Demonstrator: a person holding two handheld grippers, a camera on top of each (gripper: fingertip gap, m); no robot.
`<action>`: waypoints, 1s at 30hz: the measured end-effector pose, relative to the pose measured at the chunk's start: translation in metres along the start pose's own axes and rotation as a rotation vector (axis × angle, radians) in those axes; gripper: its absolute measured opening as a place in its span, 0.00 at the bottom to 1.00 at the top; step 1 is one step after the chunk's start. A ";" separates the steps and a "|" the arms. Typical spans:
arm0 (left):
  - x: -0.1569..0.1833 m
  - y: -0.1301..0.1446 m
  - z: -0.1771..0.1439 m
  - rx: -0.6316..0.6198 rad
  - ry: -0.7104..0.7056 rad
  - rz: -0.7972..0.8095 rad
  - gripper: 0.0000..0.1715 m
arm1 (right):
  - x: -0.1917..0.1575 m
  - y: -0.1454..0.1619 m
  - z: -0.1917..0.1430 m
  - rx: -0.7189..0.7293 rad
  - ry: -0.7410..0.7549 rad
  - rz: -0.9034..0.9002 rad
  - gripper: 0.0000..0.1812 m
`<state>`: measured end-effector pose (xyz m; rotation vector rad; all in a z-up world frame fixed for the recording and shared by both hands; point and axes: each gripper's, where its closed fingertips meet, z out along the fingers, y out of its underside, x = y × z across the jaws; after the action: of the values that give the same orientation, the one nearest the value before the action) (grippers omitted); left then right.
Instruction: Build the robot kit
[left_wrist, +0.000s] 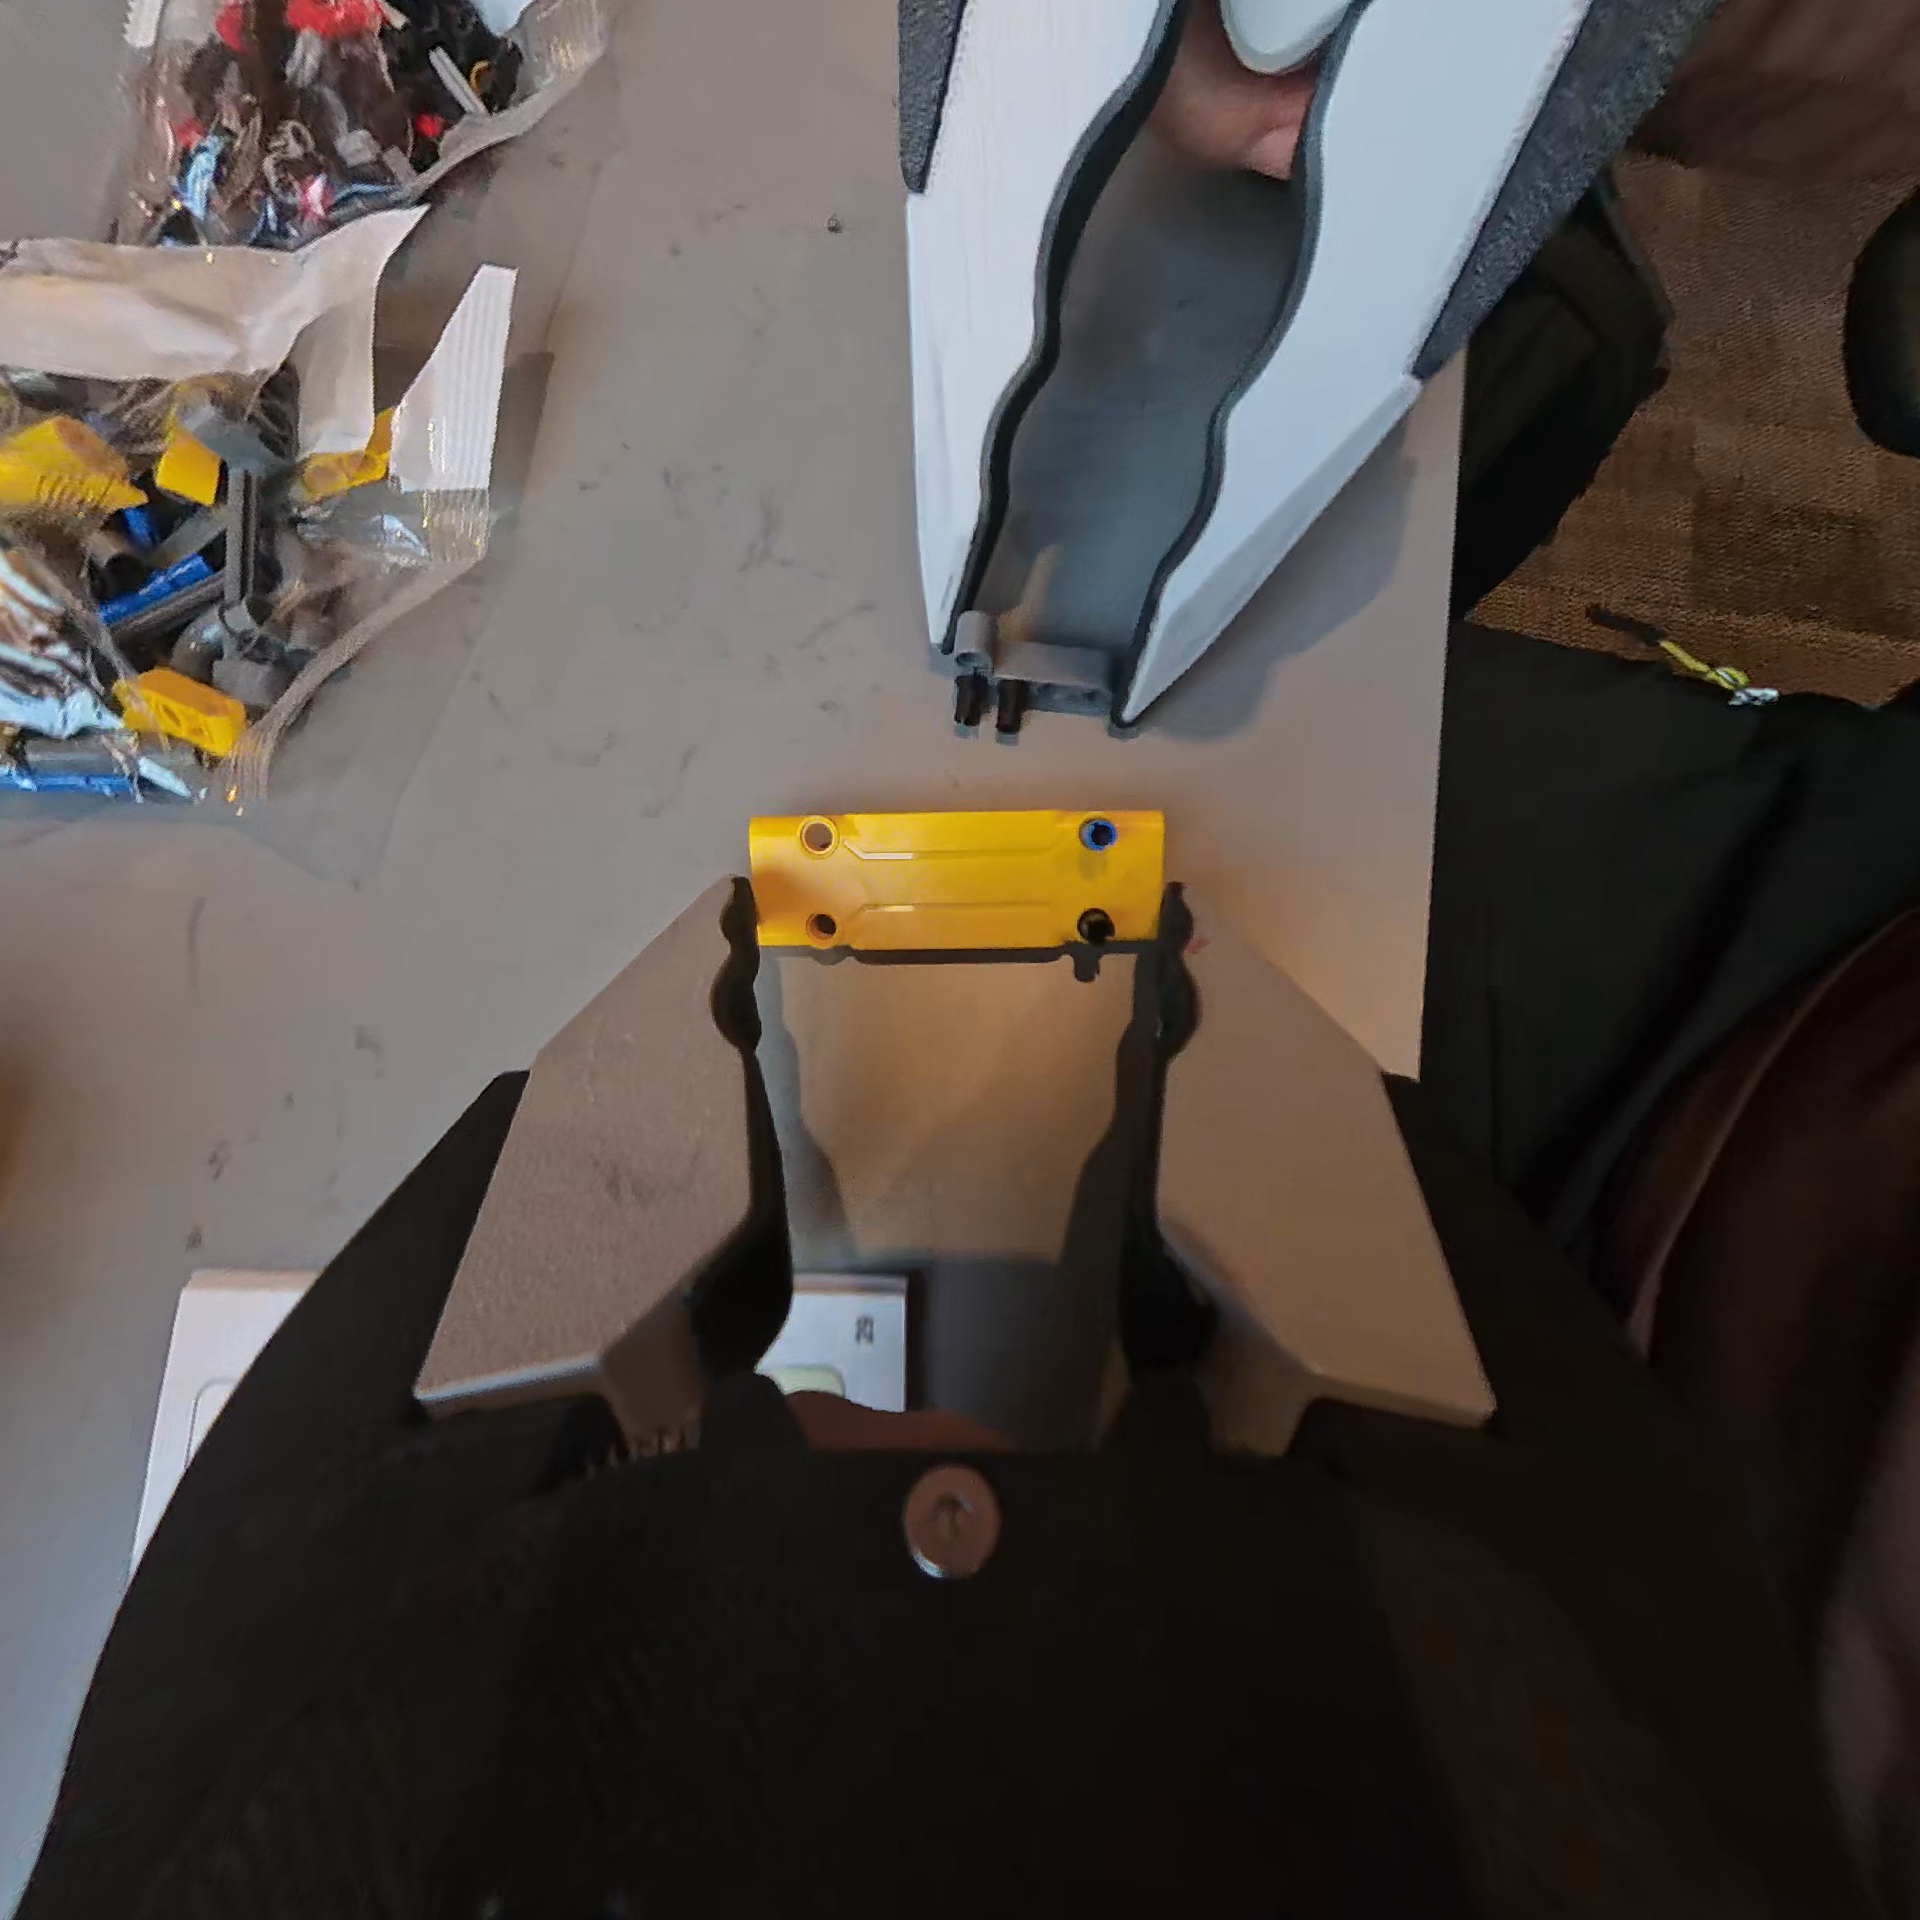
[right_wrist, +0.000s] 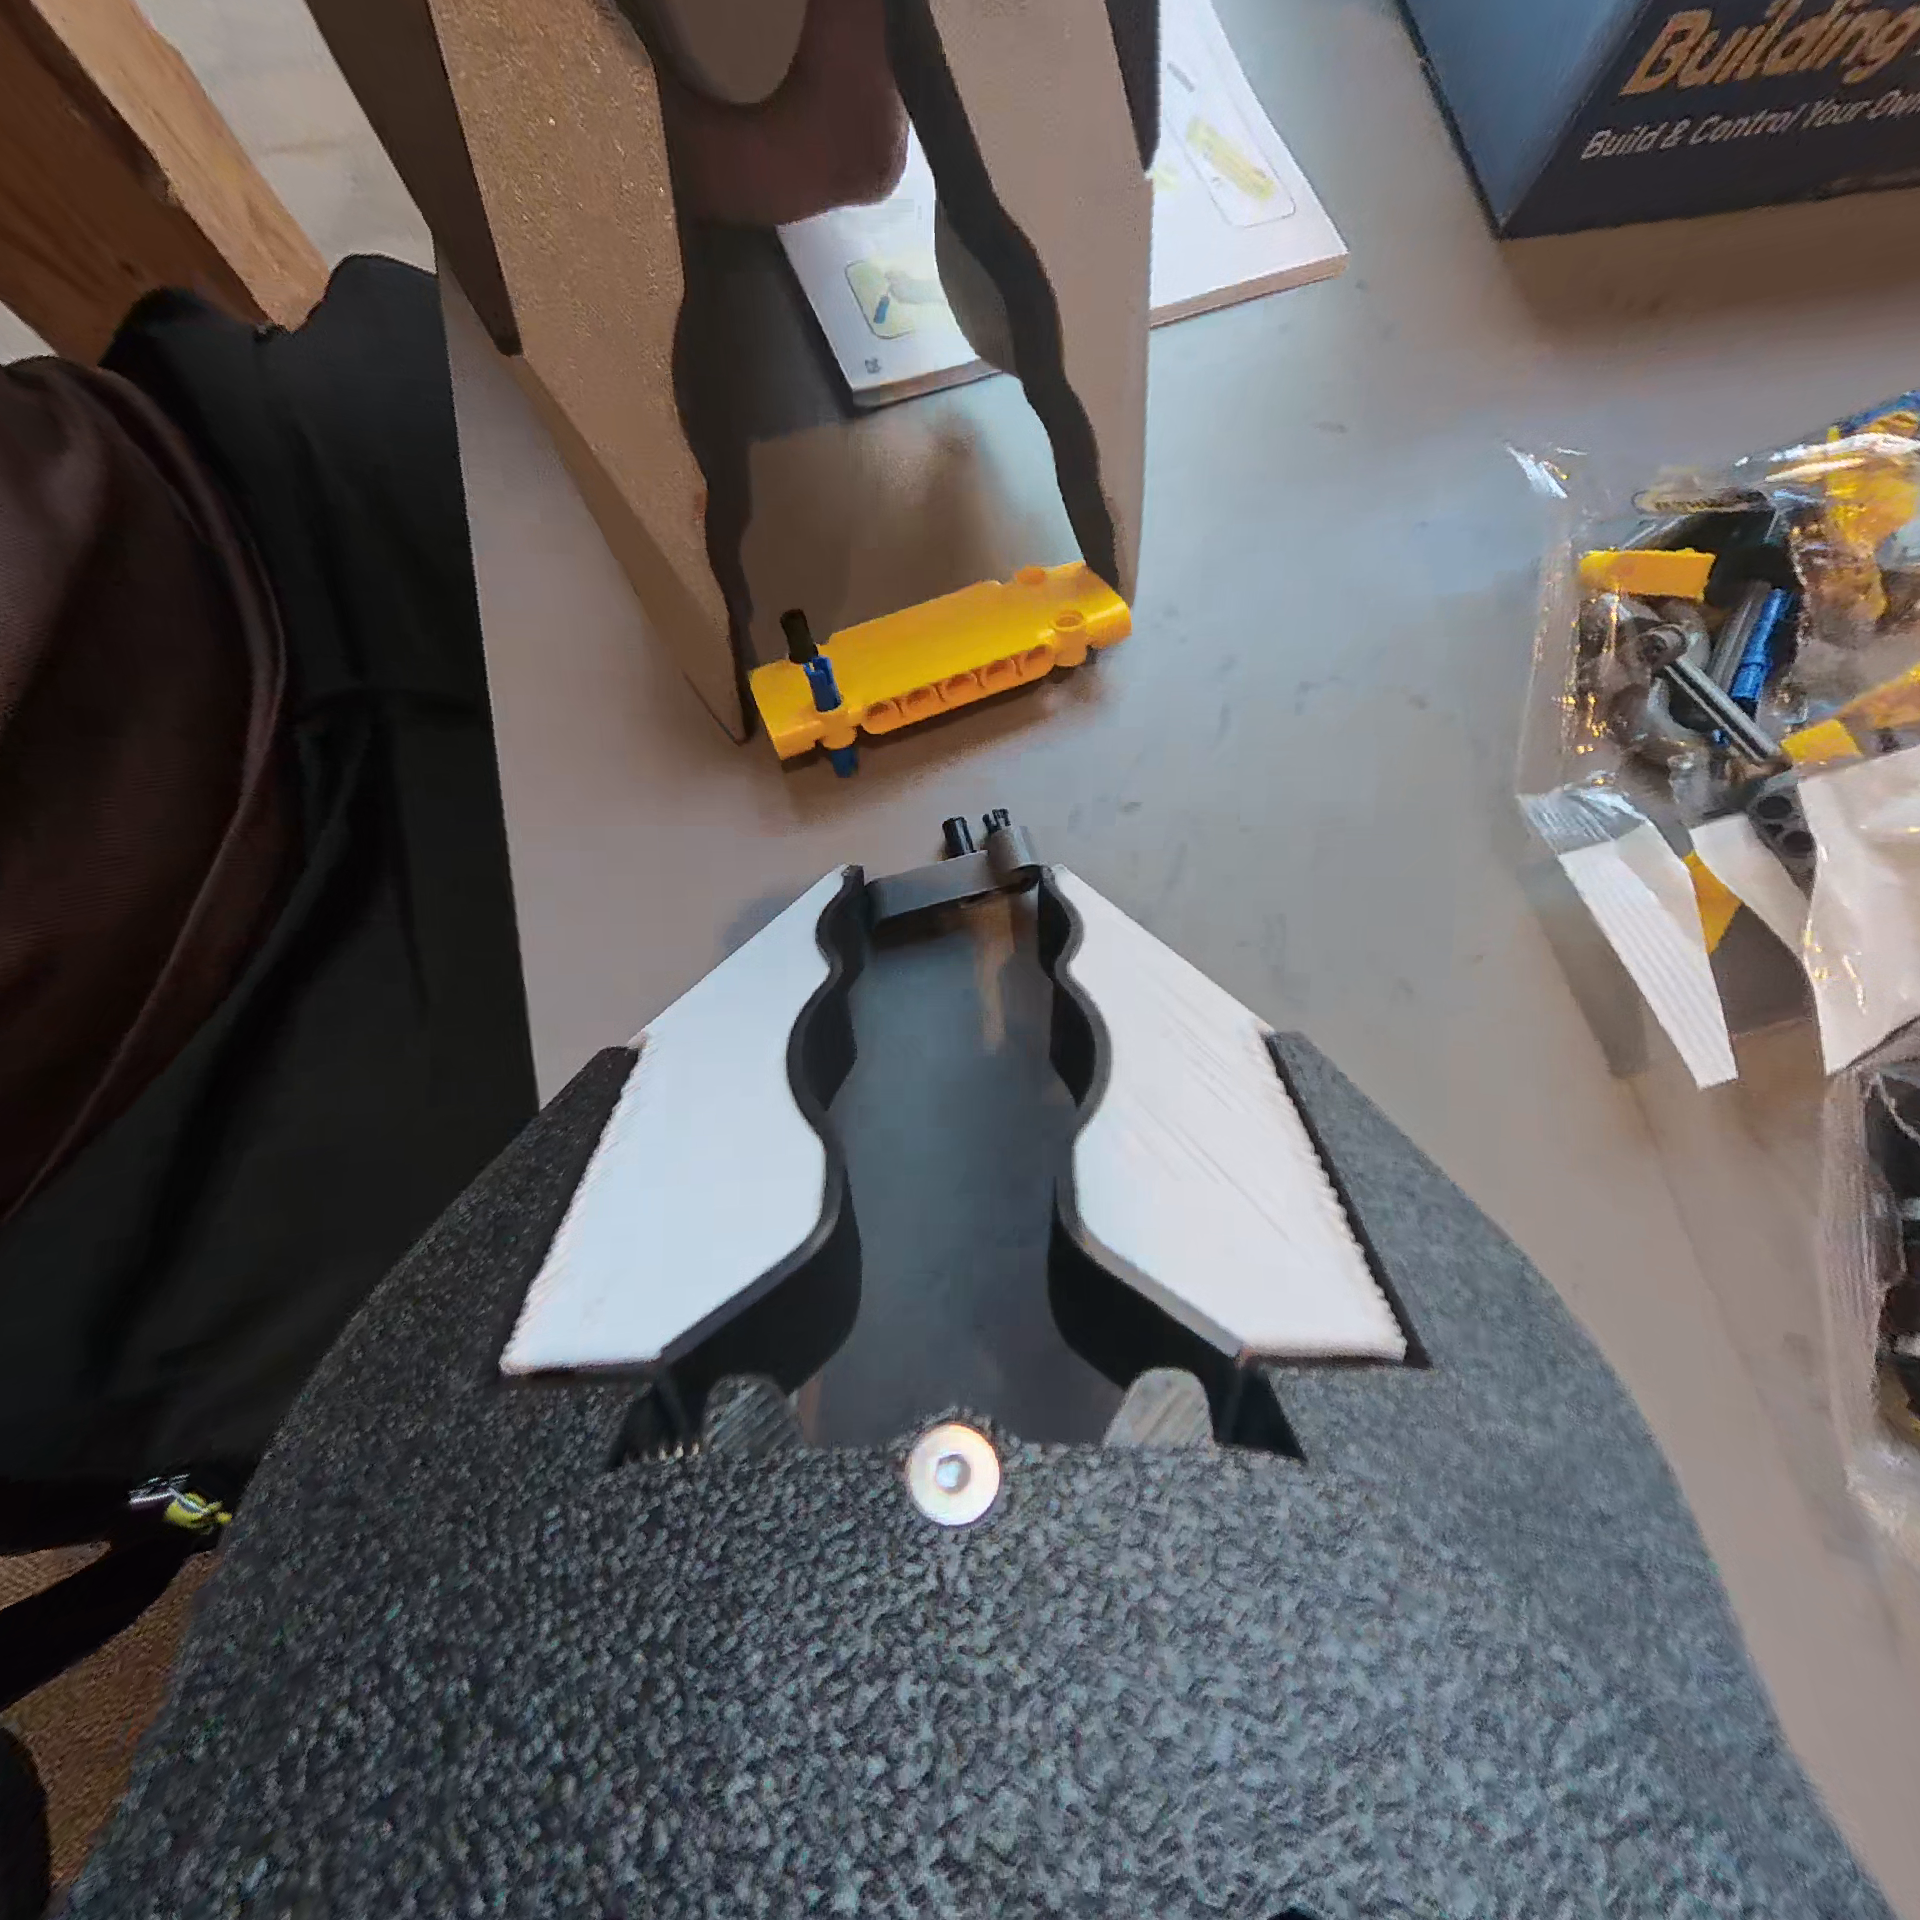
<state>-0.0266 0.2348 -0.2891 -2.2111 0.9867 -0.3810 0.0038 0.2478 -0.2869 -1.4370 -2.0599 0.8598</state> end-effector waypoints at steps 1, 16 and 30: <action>0.001 -0.003 0.003 -0.006 -0.002 -0.002 0.44 | 0.000 0.003 -0.003 0.000 0.007 0.011 0.18; 0.014 -0.016 0.015 0.045 0.011 0.019 0.44 | 0.003 0.015 -0.014 -0.003 0.043 0.037 0.19; 0.018 -0.012 0.011 0.049 0.068 0.058 0.44 | -0.012 -0.002 -0.009 0.046 0.016 -0.017 0.18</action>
<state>-0.0024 0.2330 -0.2892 -2.1332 1.0637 -0.4513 0.0134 0.2380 -0.2797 -1.3957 -2.0244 0.8804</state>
